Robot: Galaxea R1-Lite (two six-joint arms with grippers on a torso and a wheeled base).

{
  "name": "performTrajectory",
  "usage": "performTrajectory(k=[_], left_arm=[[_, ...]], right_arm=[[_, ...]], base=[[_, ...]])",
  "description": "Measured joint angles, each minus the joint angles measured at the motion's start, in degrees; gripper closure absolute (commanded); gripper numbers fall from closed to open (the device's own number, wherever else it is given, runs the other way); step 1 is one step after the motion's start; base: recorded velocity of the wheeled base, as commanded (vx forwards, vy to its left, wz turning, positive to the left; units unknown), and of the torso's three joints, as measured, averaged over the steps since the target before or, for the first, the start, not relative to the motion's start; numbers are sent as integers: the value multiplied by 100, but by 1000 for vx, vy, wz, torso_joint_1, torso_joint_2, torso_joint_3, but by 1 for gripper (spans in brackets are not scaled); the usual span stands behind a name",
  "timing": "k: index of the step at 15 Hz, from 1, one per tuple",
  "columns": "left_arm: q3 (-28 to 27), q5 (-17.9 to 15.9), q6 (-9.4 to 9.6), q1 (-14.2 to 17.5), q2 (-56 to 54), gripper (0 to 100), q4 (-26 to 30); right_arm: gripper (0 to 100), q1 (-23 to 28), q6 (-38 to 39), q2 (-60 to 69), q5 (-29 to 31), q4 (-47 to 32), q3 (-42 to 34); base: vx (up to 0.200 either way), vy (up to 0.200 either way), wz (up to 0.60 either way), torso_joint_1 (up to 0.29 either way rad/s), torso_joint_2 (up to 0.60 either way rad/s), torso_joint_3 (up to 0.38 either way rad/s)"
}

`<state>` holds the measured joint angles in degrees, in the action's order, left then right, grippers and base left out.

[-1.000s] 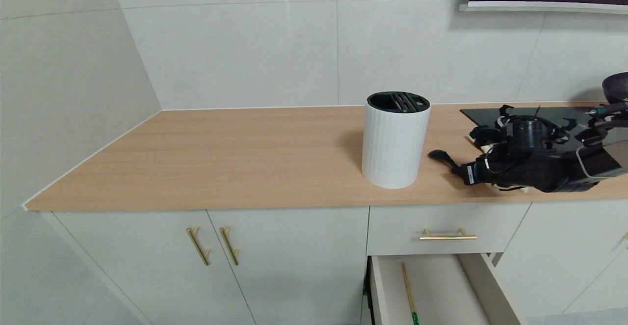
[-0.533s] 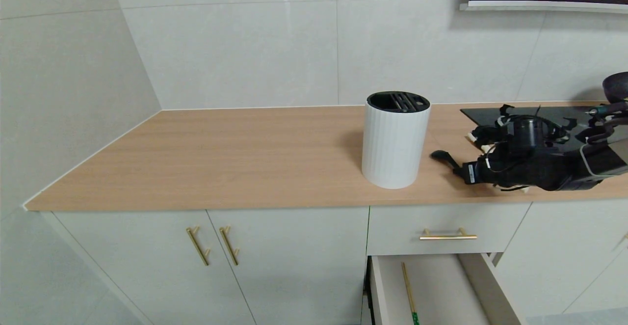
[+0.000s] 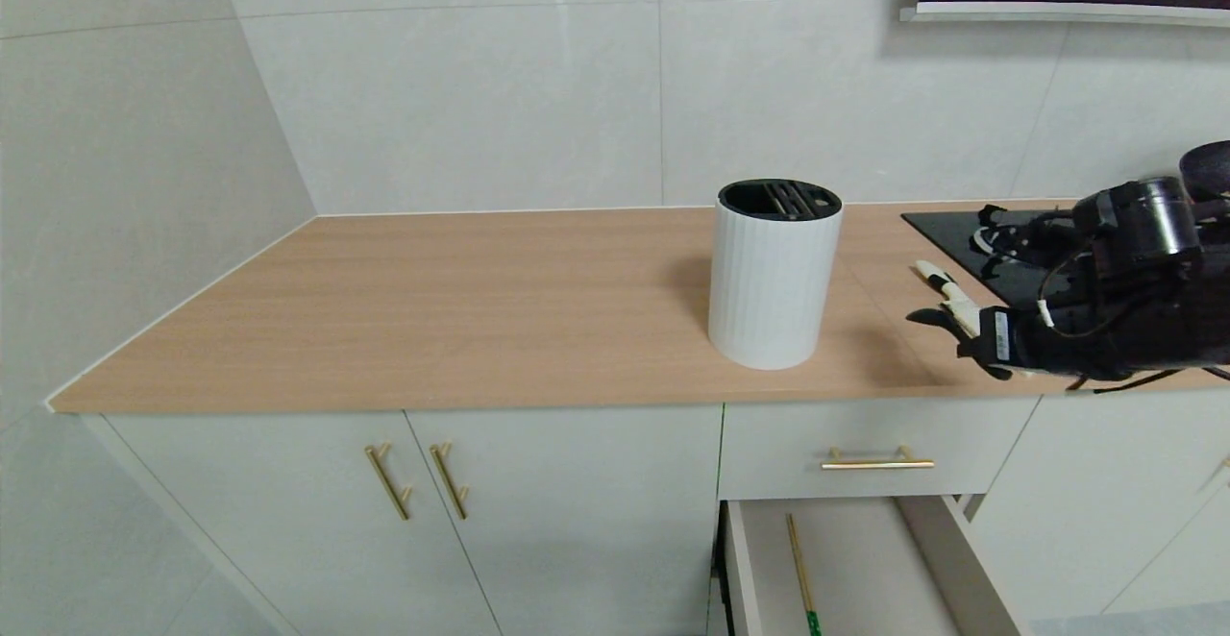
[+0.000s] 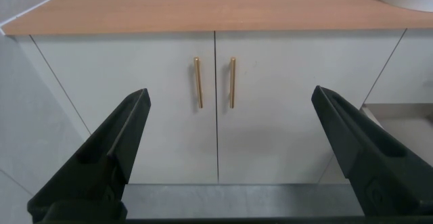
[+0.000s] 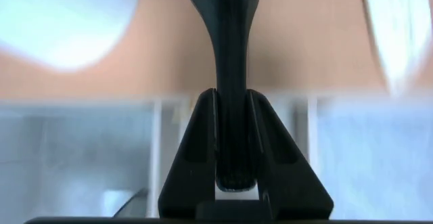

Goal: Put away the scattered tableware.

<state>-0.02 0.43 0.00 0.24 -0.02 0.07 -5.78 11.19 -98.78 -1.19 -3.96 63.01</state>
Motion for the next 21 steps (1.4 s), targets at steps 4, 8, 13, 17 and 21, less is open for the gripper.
performTrajectory(k=[4,8,13,17,21], left_arm=[[0,0,0,0,0,0,2],[0,0,0,-4,0,0,0],[2,0,0,0,0,0,-2],[2,0,0,-2,0,0,0],[2,0,0,0,0,0,0]], right_arm=[[100,-719,222,1111,628,-233,-1287],[100,-1079,238,1467,680,-244,-1785],[100,-1175,233,1458,683,-241,-1892],[100,-1282,233,1351,689,-222,-1960],[100,-1304,229,1235,683,-217,-1969]], base=[[0,0,0,0,0,0],[0,0,0,-10,23,18],[0,0,0,-161,418,254],[0,0,0,-176,487,305],[0,0,0,-155,471,316]])
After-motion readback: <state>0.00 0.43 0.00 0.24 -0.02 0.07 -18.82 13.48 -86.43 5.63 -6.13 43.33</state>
